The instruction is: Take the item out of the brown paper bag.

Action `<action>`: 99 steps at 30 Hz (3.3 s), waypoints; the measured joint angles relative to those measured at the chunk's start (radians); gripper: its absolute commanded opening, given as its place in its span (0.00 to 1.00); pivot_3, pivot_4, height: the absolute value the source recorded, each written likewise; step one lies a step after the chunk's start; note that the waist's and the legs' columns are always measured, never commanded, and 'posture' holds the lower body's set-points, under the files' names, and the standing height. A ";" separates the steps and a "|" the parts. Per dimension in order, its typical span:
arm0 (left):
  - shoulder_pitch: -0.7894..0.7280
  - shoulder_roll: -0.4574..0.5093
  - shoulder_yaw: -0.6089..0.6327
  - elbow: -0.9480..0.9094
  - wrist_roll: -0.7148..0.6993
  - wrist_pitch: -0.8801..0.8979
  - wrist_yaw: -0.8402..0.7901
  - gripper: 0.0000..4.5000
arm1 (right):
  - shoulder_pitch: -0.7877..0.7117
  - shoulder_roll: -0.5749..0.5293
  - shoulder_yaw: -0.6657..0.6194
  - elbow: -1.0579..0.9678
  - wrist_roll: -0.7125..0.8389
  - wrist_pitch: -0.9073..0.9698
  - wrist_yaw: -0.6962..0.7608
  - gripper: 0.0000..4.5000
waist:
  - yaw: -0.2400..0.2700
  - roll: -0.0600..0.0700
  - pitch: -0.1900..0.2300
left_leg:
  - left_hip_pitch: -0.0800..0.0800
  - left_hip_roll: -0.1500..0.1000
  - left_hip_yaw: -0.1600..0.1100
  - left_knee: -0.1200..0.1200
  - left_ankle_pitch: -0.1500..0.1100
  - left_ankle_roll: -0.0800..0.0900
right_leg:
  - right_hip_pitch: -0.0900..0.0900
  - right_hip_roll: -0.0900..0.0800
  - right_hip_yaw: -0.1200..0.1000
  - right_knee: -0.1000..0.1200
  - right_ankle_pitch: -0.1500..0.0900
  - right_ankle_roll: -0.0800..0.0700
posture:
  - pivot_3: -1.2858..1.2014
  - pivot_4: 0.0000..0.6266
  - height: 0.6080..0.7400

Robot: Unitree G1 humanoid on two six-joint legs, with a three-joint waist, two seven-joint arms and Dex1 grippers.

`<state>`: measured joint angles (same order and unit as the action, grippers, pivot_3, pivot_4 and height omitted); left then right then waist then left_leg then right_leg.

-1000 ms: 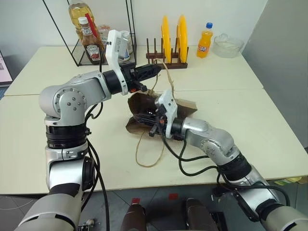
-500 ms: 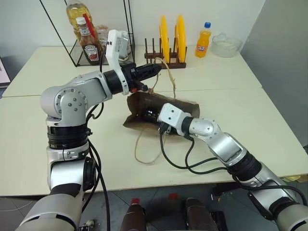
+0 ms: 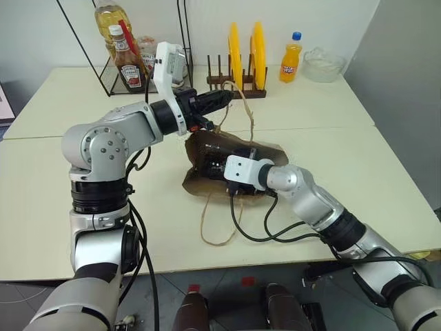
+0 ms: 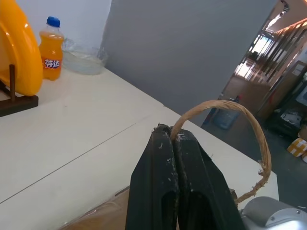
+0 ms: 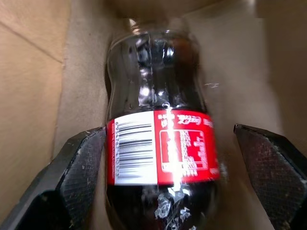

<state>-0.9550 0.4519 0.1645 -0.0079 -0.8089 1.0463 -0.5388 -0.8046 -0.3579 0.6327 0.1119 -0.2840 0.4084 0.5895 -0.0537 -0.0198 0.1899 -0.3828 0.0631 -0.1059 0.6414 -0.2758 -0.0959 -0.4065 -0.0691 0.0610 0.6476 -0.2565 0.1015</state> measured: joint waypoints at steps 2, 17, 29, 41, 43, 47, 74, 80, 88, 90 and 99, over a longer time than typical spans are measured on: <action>0.000 -0.002 0.000 0.000 0.000 -0.004 0.001 0.00 | -0.015 0.022 -0.001 0.065 -0.007 -0.019 0.016 1.00 | 0.000 0.000 0.000 | 0.000 0.000 0.000 0.000 0.000 -0.001 | 0.000 0.000 0.000 0.000 0.000 0.000 | 0.52 0.24 1.00; 0.008 -0.003 0.003 -0.002 0.012 -0.011 0.035 0.00 | -0.017 -0.009 -0.064 0.141 -0.018 -0.158 0.095 0.71 | 0.000 0.000 0.000 | 0.000 0.000 0.000 0.000 0.003 -0.005 | 0.001 0.000 0.000 -0.001 0.001 0.001 | 0.52 0.24 1.00; 0.009 0.000 0.001 0.020 0.081 -0.056 0.050 0.00 | 0.060 -0.073 -0.171 -0.126 0.005 -0.259 0.120 0.71 | -0.003 0.000 0.000 | 0.000 0.000 0.000 -0.002 0.003 -0.005 | 0.000 0.000 0.000 -0.002 0.001 0.001 | 0.52 0.24 1.00; 0.009 0.000 0.000 0.060 0.122 -0.075 0.057 0.00 | 0.212 -0.122 -0.410 -0.364 0.400 -0.242 0.302 0.71 | -0.002 0.000 0.000 | 0.000 0.000 0.000 -0.002 0.003 -0.005 | 0.000 0.000 0.000 -0.001 0.001 0.001 | 0.52 0.24 1.00; 0.008 0.001 0.001 0.062 0.126 -0.075 0.060 0.00 | 0.234 -0.160 -0.450 -0.426 0.459 -0.219 0.328 0.71 | -0.001 0.000 0.000 | 0.000 0.000 0.000 -0.002 0.003 -0.005 | 0.001 0.000 0.000 -0.001 0.001 0.001 | 0.52 0.24 1.00; 0.009 -0.001 0.002 0.070 0.132 -0.076 0.069 0.00 | 0.243 -0.181 -0.531 -0.528 0.586 -0.089 0.308 0.71 | 0.000 0.000 0.000 | 0.000 0.000 0.000 -0.002 0.003 -0.005 | 0.001 0.000 0.000 -0.001 0.001 0.001 | 0.52 0.24 1.00; 0.038 -0.029 0.000 0.036 0.130 -0.076 0.074 0.00 | 0.040 -0.376 -0.497 0.320 0.383 0.252 0.187 0.71 | -0.009 0.007 0.004 | -0.001 -0.001 0.003 -0.001 0.003 -0.005 | -0.001 -0.001 0.003 -0.003 0.001 0.001 | 0.52 0.24 1.00; 0.041 -0.027 0.007 0.009 0.125 -0.071 0.088 0.00 | 0.002 -0.366 -0.494 0.398 0.363 0.218 0.190 0.88 | -0.006 0.007 0.004 | -0.001 -0.001 0.003 -0.001 0.003 -0.005 | 0.000 -0.001 0.003 -0.002 0.001 0.002 | 0.52 0.24 1.00; 0.043 -0.021 0.021 0.004 0.125 -0.065 0.091 0.00 | 0.065 -0.388 -0.507 0.229 0.347 0.181 0.216 1.00 | -0.005 0.007 0.004 | -0.001 -0.001 0.003 -0.001 0.003 -0.005 | 0.000 -0.001 0.003 -0.003 0.002 0.003 | 0.52 0.24 1.00; 0.042 -0.017 0.020 0.006 0.128 -0.067 0.089 0.00 | 0.102 -0.399 -0.539 0.118 0.355 0.194 0.207 1.00 | -0.004 0.007 0.004 | -0.001 -0.001 0.003 -0.001 0.003 -0.005 | 0.000 -0.001 0.002 -0.002 0.002 0.003 | 0.52 0.24 1.00; 0.014 -0.065 -0.022 0.145 0.216 -0.204 0.069 0.13 | 0.309 -0.319 -0.745 -0.358 0.389 0.297 0.020 1.00 | 0.006 0.005 0.003 | -0.001 -0.001 0.002 0.000 0.003 -0.005 | 0.000 -0.001 0.002 -0.002 0.002 0.003 | 0.52 0.24 1.00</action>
<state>-0.9413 0.3874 0.1429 0.1367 -0.5931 0.8419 -0.4695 -0.4959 -0.6767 -0.1127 -0.2459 0.1047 0.7057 0.6093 -0.0475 -0.0145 0.1931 -0.3840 0.0620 -0.1036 0.6411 -0.2731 -0.1007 -0.4061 -0.0704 0.0625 0.6454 -0.2548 0.1040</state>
